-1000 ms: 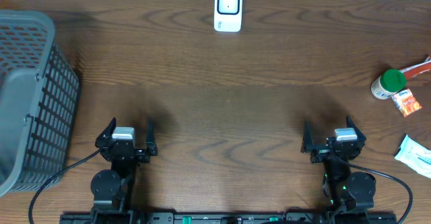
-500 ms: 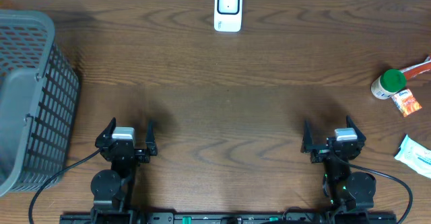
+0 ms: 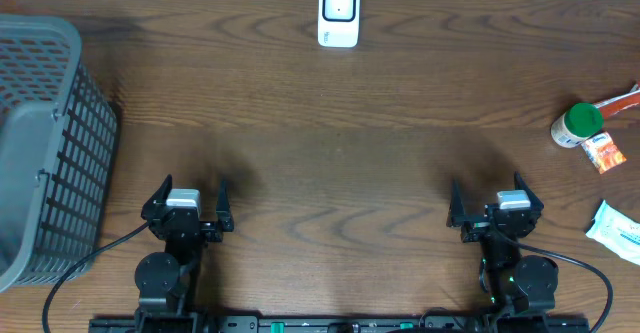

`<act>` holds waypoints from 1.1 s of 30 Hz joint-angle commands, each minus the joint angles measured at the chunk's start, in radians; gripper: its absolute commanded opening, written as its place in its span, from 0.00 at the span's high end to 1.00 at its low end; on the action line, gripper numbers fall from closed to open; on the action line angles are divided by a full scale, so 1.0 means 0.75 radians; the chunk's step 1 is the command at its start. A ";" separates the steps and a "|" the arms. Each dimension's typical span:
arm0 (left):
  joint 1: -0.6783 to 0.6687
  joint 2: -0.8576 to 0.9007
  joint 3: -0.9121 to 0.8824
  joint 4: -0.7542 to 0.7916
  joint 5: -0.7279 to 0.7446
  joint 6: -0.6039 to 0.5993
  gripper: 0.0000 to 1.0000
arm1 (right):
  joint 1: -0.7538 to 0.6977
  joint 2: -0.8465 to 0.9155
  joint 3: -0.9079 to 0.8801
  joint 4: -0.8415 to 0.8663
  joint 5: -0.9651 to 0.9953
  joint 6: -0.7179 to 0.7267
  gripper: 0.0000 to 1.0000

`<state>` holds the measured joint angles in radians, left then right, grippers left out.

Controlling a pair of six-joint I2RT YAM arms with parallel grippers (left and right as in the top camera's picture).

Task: Scan the item barcode

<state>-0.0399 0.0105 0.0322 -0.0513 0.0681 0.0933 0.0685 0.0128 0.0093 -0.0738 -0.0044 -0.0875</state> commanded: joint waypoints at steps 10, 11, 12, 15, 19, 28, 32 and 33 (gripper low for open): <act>0.006 -0.009 -0.038 -0.019 -0.012 -0.003 0.11 | -0.013 -0.010 -0.005 -0.001 -0.002 0.016 0.01; 0.006 -0.009 -0.038 -0.019 -0.012 -0.003 0.11 | -0.013 -0.010 -0.005 -0.002 -0.002 0.016 0.01; 0.006 -0.009 -0.038 -0.019 -0.012 -0.003 0.11 | -0.013 -0.010 -0.005 -0.001 -0.002 0.016 0.01; 0.006 -0.009 -0.038 -0.019 -0.012 -0.003 0.10 | -0.013 -0.010 -0.005 -0.002 -0.002 0.016 0.01; 0.006 -0.009 -0.038 -0.019 -0.012 -0.003 0.11 | -0.013 -0.010 -0.005 -0.002 -0.002 0.016 0.01; 0.006 -0.009 -0.038 -0.019 -0.012 -0.003 0.11 | -0.013 -0.010 -0.005 -0.002 -0.002 0.016 0.01; 0.006 -0.009 -0.038 -0.019 -0.012 -0.002 0.11 | -0.013 -0.010 -0.005 -0.002 -0.002 0.016 0.01; 0.006 -0.009 -0.038 -0.019 -0.012 -0.002 0.11 | -0.013 -0.010 -0.005 -0.002 -0.002 0.016 0.01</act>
<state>-0.0399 0.0105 0.0322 -0.0513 0.0681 0.0933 0.0685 0.0128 0.0093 -0.0738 -0.0044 -0.0872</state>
